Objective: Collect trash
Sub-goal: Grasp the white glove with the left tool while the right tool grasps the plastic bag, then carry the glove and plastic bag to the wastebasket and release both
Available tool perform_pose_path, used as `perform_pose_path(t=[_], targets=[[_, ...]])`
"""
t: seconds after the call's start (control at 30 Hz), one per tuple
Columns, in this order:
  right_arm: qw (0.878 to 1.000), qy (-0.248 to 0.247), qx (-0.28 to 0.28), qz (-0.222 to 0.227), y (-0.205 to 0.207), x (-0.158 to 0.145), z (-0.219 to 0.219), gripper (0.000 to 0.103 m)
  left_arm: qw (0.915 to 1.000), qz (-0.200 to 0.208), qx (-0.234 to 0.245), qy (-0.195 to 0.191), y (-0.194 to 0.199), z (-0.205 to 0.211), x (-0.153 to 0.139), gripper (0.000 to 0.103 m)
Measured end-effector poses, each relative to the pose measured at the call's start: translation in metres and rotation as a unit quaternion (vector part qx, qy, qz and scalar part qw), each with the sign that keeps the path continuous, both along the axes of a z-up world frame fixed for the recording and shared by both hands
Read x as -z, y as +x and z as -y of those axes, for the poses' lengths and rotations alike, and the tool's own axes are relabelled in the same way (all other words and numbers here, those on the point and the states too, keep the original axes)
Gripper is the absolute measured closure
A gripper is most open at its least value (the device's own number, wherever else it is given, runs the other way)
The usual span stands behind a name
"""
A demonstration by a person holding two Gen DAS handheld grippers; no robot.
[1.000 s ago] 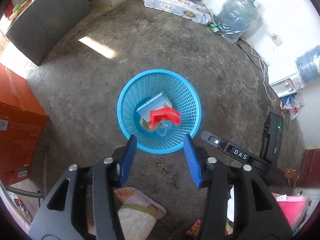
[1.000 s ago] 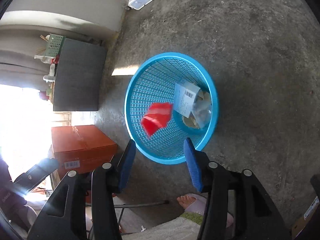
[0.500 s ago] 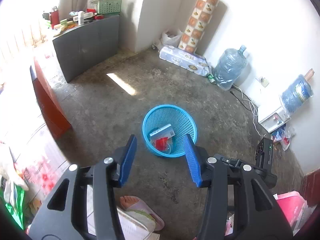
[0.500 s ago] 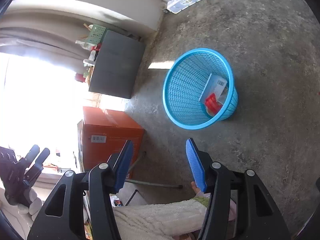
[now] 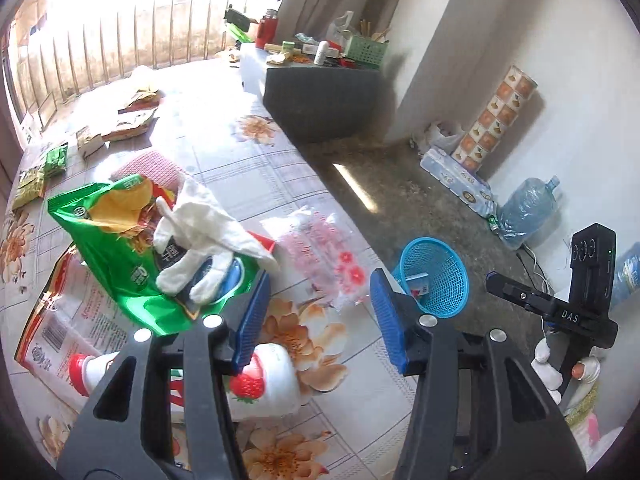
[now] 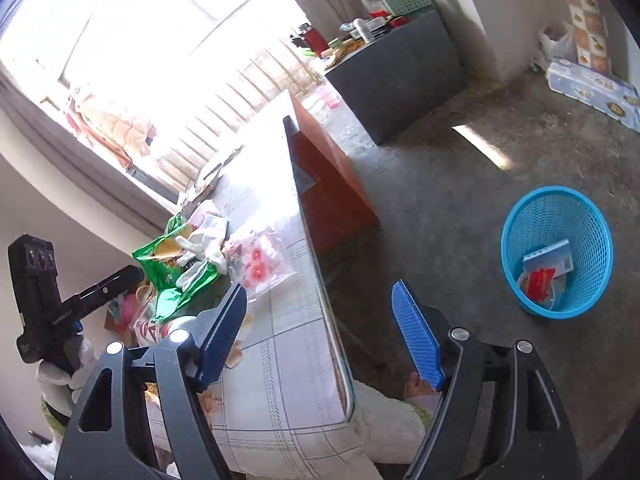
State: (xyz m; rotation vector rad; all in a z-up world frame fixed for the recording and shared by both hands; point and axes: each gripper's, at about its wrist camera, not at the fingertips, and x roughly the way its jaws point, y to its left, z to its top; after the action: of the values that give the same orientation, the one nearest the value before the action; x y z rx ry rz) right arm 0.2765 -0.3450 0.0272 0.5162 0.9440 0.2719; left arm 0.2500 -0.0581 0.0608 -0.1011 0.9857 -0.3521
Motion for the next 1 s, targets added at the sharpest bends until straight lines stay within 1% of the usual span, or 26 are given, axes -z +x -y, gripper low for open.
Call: perform_pose_path(t=[0.03, 0.1, 0.13, 0.2, 0.27, 0.33, 0.43, 0.53, 0.6, 0.63, 0.7, 0.77, 0.83, 0.9, 0.93, 1.0], targets=[[1.0, -0.009, -0.016, 0.002, 0.009, -0.002, -0.015, 0.026, 0.9998, -0.013, -0.009, 0.012, 0.007, -0.01, 0.002, 0.044], [0.999, -0.021, -0.04, 0.004, 0.029, -0.002, -0.039, 0.022, 0.9993, -0.017, -0.018, 0.028, 0.021, -0.024, 0.005, 0.04], [0.999, -0.027, -0.045, -0.002, 0.039, 0.0, -0.05, 0.022, 0.9991, -0.02, -0.021, 0.032, 0.029, -0.028, 0.008, 0.04], [0.998, -0.035, -0.06, -0.013, 0.058, 0.008, -0.069, 0.022, 0.9985, -0.037, -0.026, 0.032, 0.048, -0.039, 0.016, 0.039], [0.996, -0.06, -0.061, -0.033, 0.074, 0.018, -0.083, 0.022, 0.998, -0.05, -0.026, 0.028, 0.064, -0.045, 0.025, 0.039], [0.993, -0.084, -0.069, -0.038, 0.086, 0.027, -0.094, 0.022, 0.9969, -0.048, -0.029, 0.055, 0.081, -0.041, 0.033, 0.039], [0.99, -0.111, -0.076, -0.052, 0.098, 0.041, -0.106, 0.022, 0.9957, -0.05, -0.011, 0.077, 0.105, -0.03, 0.047, 0.039], [0.984, -0.139, -0.088, -0.062, 0.105, 0.051, -0.114, 0.022, 0.9909, -0.064, -0.01, 0.118, 0.13, -0.025, 0.071, 0.039], [0.981, -0.165, -0.093, -0.051, 0.103, 0.053, -0.121, 0.022, 0.987, -0.074, -0.01, 0.142, 0.139, -0.026, 0.086, 0.041], [0.978, -0.178, -0.098, -0.051, 0.103, 0.053, -0.125, 0.022, 0.9856, -0.077, -0.008, 0.15, 0.14, -0.026, 0.091, 0.043], [0.973, -0.202, -0.103, -0.048, 0.101, 0.053, -0.131, 0.022, 0.9843, -0.081, 0.001, 0.157, 0.141, -0.027, 0.098, 0.051], [0.966, -0.23, -0.108, -0.045, 0.1, 0.051, -0.137, 0.03, 0.9844, -0.079, 0.007, 0.157, 0.138, -0.028, 0.101, 0.057], [0.961, -0.246, -0.116, -0.044, 0.096, 0.051, -0.142, 0.039, 0.9845, -0.075, 0.015, 0.158, 0.135, -0.026, 0.1, 0.066], [0.958, -0.257, -0.117, -0.046, 0.093, 0.05, -0.146, 0.047, 0.9849, -0.074, 0.024, 0.155, 0.131, -0.025, 0.1, 0.08], [0.958, -0.255, -0.119, -0.048, 0.094, 0.048, -0.146, 0.052, 0.985, -0.071, 0.028, 0.155, 0.13, -0.024, 0.099, 0.083], [0.961, -0.244, -0.12, -0.052, 0.093, 0.047, -0.146, 0.059, 0.9856, -0.068, 0.031, 0.152, 0.128, -0.024, 0.098, 0.095]])
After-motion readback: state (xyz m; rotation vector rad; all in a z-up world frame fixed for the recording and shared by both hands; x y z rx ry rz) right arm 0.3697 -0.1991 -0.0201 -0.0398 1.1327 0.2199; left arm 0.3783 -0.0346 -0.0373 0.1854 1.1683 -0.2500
